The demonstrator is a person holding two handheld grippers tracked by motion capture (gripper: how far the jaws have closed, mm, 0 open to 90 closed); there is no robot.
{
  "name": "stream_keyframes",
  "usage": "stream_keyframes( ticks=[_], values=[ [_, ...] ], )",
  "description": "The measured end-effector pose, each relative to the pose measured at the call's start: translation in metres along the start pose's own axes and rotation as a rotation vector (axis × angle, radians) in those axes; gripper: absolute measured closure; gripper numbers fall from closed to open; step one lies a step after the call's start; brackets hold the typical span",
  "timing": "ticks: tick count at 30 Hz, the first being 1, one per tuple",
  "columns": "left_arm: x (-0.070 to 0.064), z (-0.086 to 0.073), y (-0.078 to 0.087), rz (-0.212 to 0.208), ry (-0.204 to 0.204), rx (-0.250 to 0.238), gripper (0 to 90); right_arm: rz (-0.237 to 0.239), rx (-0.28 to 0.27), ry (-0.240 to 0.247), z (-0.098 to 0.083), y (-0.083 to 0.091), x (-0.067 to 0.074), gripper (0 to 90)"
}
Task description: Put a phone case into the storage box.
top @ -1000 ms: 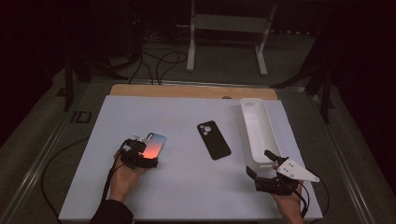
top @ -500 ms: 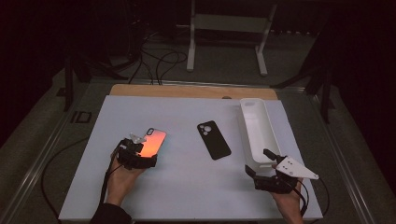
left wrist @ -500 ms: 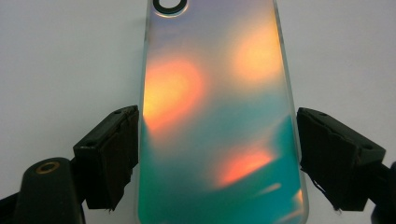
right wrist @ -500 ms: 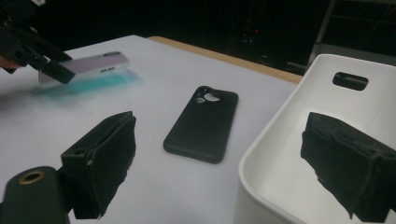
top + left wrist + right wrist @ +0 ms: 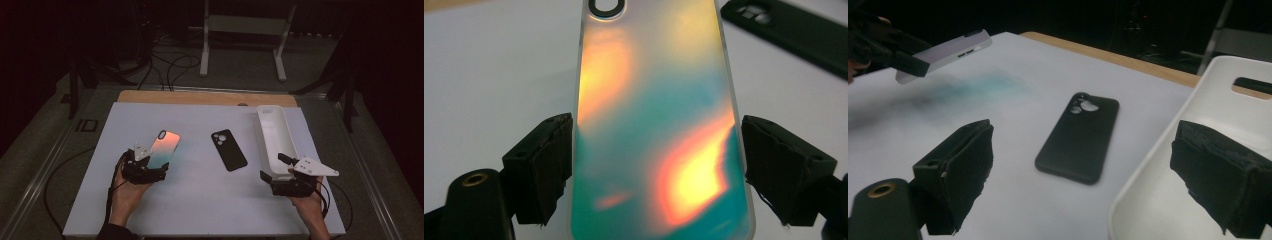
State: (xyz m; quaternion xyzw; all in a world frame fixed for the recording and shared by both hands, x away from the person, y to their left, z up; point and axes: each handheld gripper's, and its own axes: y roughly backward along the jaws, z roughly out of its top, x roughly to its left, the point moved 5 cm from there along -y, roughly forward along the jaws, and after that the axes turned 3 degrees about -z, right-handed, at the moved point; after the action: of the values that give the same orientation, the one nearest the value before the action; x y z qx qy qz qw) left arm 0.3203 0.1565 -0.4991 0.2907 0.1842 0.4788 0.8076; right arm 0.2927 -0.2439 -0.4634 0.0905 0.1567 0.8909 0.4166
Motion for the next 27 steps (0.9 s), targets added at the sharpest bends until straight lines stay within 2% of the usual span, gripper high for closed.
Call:
stream_keyframes(
  ticks=[3,6,10,14,20,27],
  values=[
    [-0.002,0.003,0.004,-0.014,-0.013,-0.030,16.9,0.033,0.005,-0.017,0.009,-0.004,-0.001,9.9],
    [-0.004,0.006,0.009,-0.013,-0.029,-0.048,16.9,0.052,0.037,-0.005,0.016,-0.011,0.000,9.9],
    [-0.008,0.012,0.015,-0.017,-0.056,-0.079,16.9,0.081,0.050,0.002,0.026,-0.020,0.003,9.9],
    [-0.012,0.018,0.019,-0.024,-0.065,-0.095,16.9,0.101,0.041,0.006,0.033,-0.026,0.005,9.9],
    [-0.026,0.031,0.023,-0.044,-0.118,-0.135,16.9,0.145,0.031,0.011,0.049,-0.038,0.014,9.9],
    [-0.041,0.042,0.022,-0.067,-0.153,-0.167,16.9,0.191,0.028,-0.006,0.060,-0.054,0.025,9.9]
  ],
)
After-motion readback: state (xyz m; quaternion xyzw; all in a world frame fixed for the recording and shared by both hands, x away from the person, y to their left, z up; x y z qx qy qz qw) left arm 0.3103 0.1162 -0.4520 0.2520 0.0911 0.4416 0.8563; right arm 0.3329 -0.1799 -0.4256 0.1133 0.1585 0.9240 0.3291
